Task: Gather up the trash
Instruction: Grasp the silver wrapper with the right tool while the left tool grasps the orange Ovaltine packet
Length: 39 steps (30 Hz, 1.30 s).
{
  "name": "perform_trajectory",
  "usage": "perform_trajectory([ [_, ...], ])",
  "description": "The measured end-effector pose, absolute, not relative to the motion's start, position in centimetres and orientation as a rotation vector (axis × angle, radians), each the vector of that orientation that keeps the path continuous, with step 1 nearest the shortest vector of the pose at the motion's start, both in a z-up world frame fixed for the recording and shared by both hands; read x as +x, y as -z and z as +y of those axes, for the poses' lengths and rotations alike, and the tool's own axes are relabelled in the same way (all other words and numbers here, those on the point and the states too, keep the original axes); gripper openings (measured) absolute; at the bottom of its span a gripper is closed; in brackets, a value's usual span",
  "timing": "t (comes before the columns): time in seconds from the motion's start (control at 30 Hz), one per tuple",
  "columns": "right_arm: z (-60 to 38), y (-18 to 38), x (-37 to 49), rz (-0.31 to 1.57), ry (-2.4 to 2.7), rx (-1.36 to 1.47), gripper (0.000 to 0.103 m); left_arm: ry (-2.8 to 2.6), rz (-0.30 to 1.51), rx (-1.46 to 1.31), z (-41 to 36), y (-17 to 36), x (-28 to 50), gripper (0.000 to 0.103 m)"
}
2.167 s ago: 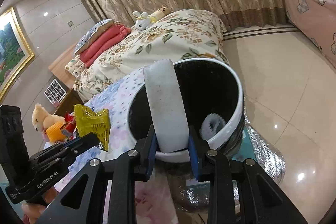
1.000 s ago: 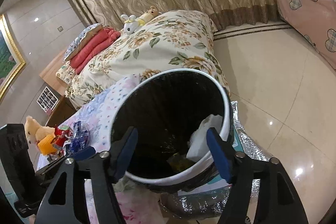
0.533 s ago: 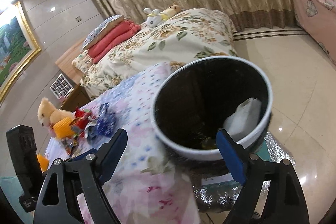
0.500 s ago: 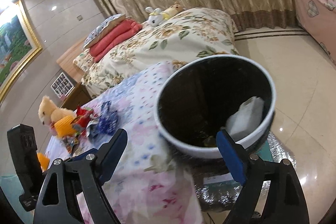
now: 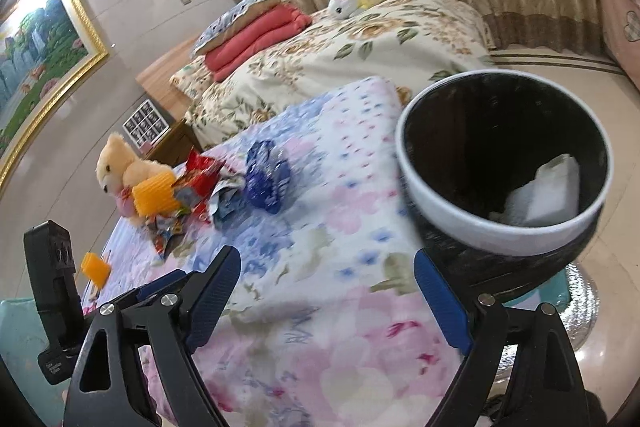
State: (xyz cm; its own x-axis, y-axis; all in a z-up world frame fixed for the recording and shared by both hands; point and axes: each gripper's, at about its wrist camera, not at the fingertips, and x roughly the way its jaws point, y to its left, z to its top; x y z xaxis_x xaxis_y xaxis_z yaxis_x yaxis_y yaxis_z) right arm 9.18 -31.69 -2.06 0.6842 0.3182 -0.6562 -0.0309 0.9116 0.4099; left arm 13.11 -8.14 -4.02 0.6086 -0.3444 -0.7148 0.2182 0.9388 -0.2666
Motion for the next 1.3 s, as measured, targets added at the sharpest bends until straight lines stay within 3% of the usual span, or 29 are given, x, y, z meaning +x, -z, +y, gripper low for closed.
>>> perform_trajectory([
  [1.07, -20.1, 4.7, 14.5, 0.867, -0.383, 0.336, 0.09, 0.067, 0.866, -0.241, 4.8, 6.2, 15.5, 0.062],
  [1.3, -17.7, 5.5, 17.1, 0.875, -0.367, 0.326, 0.083, 0.073, 0.862, -0.281, 6.3, 6.2, 18.7, 0.065],
])
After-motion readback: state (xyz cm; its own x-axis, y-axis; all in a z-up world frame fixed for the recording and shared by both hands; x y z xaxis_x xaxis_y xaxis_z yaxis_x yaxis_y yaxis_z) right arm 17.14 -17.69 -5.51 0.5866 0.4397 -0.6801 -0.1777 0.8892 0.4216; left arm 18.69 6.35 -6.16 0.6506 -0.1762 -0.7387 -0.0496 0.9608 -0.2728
